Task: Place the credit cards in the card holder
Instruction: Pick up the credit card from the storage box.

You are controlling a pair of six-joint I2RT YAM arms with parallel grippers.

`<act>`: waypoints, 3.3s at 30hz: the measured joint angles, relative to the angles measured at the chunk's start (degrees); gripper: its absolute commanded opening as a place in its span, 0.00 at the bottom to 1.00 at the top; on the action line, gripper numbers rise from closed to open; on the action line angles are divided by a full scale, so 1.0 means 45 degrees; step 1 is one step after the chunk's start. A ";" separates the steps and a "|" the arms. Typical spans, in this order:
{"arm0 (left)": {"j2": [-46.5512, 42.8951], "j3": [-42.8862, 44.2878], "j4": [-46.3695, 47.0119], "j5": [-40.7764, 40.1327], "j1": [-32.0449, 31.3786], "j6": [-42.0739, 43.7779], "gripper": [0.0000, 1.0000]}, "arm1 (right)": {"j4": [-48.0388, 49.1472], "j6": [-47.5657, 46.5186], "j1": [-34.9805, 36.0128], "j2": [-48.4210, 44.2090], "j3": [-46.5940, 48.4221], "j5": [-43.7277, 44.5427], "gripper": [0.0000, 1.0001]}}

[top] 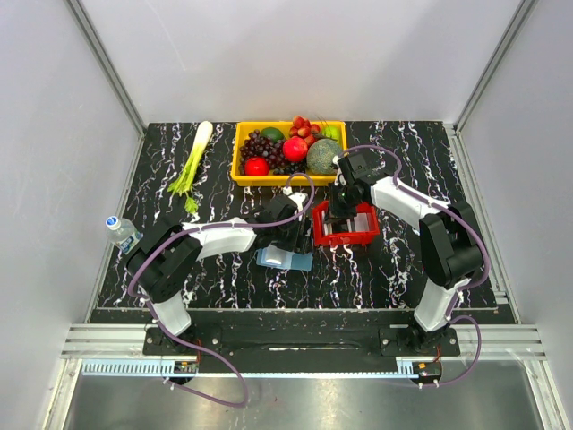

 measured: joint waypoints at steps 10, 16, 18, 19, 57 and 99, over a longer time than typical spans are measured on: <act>0.0000 0.0000 0.0000 0.0000 0.0000 0.0000 0.71 | 0.0015 -0.0005 0.0000 -0.0262 0.0015 -0.0442 0.00; 0.0000 0.0000 0.0000 0.0005 0.0024 0.0000 0.71 | 0.0029 -0.0010 -0.0005 -0.0330 0.0068 -0.0850 0.00; 0.0000 0.0000 0.0000 0.0005 0.0024 0.0000 0.72 | 0.0029 -0.0010 0.0000 -0.0330 0.0068 -0.0845 0.02; 0.0000 0.0000 0.0000 0.0005 0.0024 0.0000 0.72 | 0.0029 -0.0015 0.0000 -0.0330 0.0068 -0.0845 0.02; 0.0000 0.0000 0.0000 0.0058 0.0068 0.0000 0.72 | -0.0175 -0.0325 -0.0097 -0.0413 0.0087 0.0821 0.00; 0.0005 0.0005 0.0000 0.0102 0.0083 0.0000 0.73 | 0.1039 0.0287 -0.1438 -0.0311 -0.0549 -0.3866 0.02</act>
